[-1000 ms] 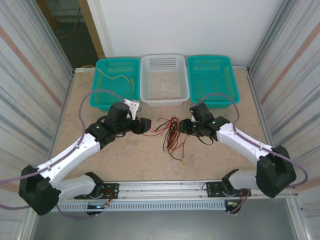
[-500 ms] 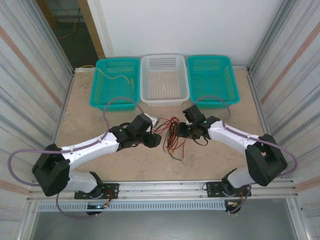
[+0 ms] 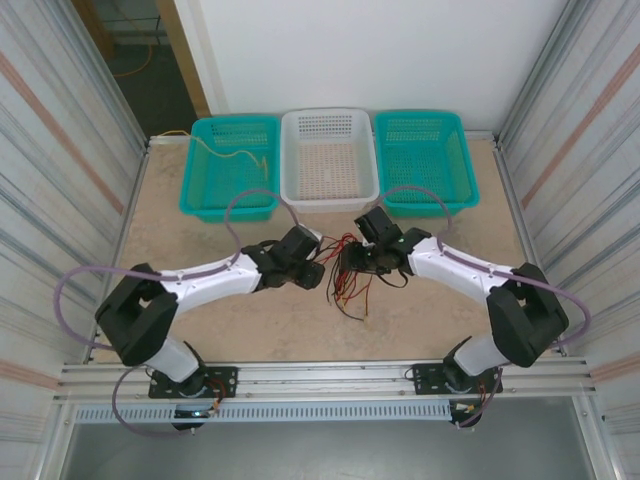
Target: Untangle the cables
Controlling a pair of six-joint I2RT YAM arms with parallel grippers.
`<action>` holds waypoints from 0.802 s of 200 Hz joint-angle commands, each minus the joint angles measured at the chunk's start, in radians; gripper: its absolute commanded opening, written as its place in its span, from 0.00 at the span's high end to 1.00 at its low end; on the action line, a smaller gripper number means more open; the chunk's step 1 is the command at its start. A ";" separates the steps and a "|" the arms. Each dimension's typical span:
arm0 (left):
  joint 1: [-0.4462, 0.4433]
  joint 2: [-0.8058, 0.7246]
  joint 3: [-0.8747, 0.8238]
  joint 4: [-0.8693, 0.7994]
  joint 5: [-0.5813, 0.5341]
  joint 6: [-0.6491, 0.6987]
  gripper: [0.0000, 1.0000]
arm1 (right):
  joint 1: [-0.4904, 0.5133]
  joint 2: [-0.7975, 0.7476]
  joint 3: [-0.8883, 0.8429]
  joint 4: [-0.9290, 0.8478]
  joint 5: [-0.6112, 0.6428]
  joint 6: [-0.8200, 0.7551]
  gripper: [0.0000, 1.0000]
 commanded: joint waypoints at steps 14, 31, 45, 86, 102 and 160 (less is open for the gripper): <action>0.068 0.058 0.091 -0.033 -0.003 -0.083 0.44 | 0.003 -0.096 0.032 -0.070 0.049 0.017 0.51; 0.161 0.030 0.081 -0.046 0.138 -0.296 0.45 | 0.003 -0.116 0.050 -0.087 0.056 0.011 0.51; 0.232 -0.026 -0.011 0.068 0.269 -0.486 0.45 | 0.002 -0.127 0.064 -0.094 0.058 0.002 0.51; 0.260 -0.026 -0.053 0.135 0.346 -0.611 0.42 | 0.001 -0.122 0.101 -0.093 0.040 -0.013 0.51; 0.270 0.021 -0.063 0.186 0.402 -0.659 0.45 | 0.003 -0.125 0.111 -0.092 0.031 -0.019 0.51; 0.273 0.133 -0.074 0.320 0.453 -0.742 0.71 | 0.007 -0.167 0.080 -0.088 0.027 -0.026 0.51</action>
